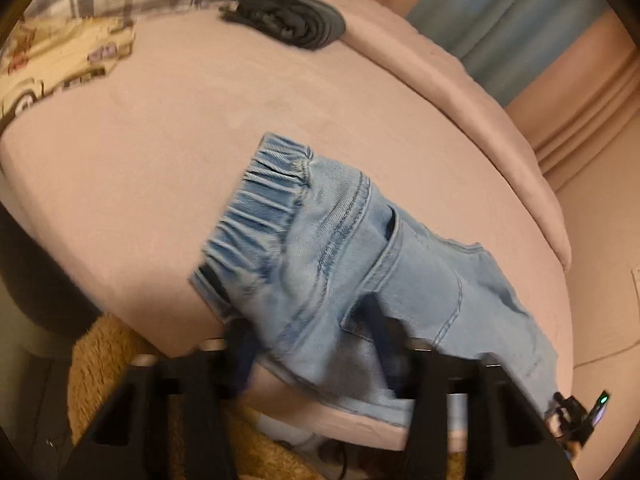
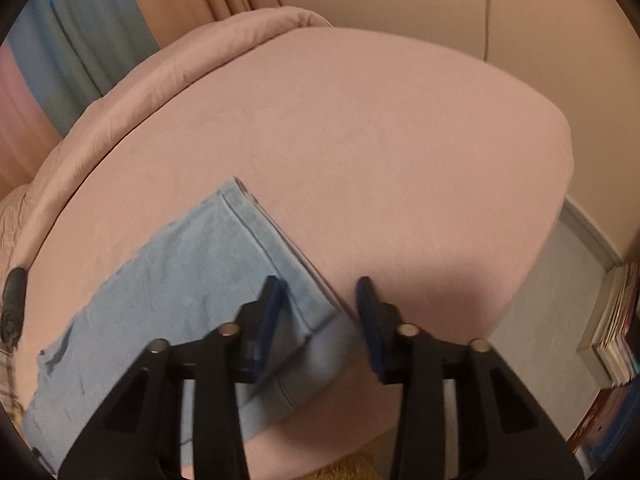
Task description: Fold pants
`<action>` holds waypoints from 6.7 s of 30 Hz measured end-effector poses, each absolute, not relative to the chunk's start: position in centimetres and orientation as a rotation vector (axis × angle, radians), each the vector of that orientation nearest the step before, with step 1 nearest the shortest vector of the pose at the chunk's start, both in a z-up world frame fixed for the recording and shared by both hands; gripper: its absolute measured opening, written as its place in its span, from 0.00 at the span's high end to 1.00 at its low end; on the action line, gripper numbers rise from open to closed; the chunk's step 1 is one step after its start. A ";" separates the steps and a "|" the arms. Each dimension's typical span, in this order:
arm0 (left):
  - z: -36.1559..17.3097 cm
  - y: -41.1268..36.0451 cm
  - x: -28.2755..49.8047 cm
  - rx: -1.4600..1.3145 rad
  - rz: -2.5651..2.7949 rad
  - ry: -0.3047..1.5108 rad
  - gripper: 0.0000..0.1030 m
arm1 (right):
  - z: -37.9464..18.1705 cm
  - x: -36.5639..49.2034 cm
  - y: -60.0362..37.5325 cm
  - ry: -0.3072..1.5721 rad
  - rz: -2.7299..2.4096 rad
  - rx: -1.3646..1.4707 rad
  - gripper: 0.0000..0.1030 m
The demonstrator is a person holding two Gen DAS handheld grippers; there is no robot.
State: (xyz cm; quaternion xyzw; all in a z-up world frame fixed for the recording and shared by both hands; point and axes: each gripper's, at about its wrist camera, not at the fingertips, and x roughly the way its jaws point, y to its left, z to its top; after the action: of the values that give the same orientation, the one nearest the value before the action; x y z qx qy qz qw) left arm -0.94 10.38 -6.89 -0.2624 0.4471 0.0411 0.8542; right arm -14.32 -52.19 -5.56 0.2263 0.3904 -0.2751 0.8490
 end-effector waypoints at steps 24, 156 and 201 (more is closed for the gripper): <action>-8.5 8.9 -1.4 -0.367 0.130 1.057 0.77 | -6.6 -14.2 -51.7 0.846 -0.633 0.368 0.82; -4.1 8.0 7.0 -0.201 0.024 0.922 0.63 | -9.3 5.8 -11.0 0.987 0.165 -0.259 0.84; -9.5 1.5 3.1 -0.190 -0.138 1.033 0.62 | -6.4 3.1 -15.1 0.955 0.204 -0.013 0.47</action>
State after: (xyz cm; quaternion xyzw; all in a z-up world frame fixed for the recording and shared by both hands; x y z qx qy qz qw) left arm 3.14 1.50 -9.52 -0.0904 0.4926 -0.0659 0.8630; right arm 3.09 -15.08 -6.45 -0.0061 0.4589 0.0980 0.8830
